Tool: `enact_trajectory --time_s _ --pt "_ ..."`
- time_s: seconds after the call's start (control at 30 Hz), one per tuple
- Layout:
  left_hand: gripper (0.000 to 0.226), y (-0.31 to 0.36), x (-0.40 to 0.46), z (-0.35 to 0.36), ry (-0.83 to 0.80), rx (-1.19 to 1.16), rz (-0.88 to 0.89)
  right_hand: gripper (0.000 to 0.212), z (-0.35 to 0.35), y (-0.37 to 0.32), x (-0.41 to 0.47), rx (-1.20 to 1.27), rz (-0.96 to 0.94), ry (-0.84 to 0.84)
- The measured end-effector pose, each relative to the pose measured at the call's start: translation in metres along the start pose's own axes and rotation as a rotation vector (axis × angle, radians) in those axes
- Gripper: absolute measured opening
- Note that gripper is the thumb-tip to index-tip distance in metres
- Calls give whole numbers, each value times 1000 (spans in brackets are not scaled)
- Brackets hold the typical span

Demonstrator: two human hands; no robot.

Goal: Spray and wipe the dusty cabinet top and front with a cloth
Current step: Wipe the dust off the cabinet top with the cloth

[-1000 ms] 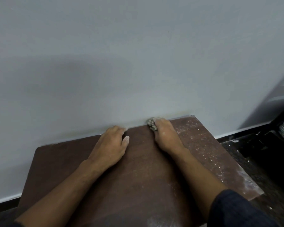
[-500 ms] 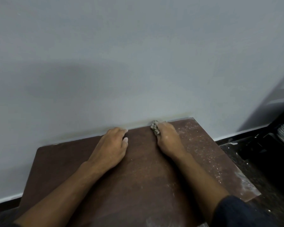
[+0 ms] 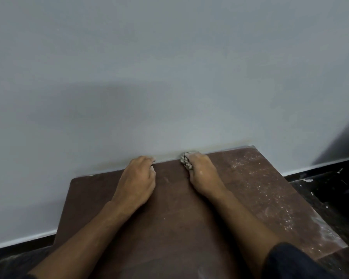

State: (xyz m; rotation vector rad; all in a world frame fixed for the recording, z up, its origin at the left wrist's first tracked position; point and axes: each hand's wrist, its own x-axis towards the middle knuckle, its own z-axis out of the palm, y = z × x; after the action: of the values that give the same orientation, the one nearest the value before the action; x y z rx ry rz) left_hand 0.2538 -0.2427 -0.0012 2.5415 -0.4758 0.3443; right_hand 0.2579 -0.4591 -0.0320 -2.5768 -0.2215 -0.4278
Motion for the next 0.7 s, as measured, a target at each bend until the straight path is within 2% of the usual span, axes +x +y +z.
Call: enact_trajectory --time_s 0.07,0.13,0.2,0.27,0.33,0.43,0.47,0.53,0.63,0.7 --pt "37 -8 0 -8 33 18 -69 29 19 -26 8 14 -18 28" --pt "44 -15 1 -13 53 29 -117 24 32 -71 -1 84 -123 2" --pt "44 -19 1 -15 52 -8 -144 17 38 -108 -22 190 -282 -177" --pt "36 -22 -1 -14 42 -51 -151 13 38 -108 -25 197 -401 -331" --pt "34 -22 -4 -13 39 -57 -131 21 35 -83 -9 180 -338 -283" --pt "31 -20 -10 -12 40 -56 -100 37 24 -51 10 70 -137 -52" --pt "31 -19 -13 -12 39 -60 -94 36 21 -53 9 49 -90 -54" --pt "34 -16 -16 -11 38 -72 -76 28 17 -74 -5 70 -139 -76" --pt "30 -12 -16 -8 38 -105 -69 15 7 -106 -61 236 -314 -268" --pt "28 -10 -17 -7 39 -119 -54 23 -6 -110 -105 278 -449 -389"
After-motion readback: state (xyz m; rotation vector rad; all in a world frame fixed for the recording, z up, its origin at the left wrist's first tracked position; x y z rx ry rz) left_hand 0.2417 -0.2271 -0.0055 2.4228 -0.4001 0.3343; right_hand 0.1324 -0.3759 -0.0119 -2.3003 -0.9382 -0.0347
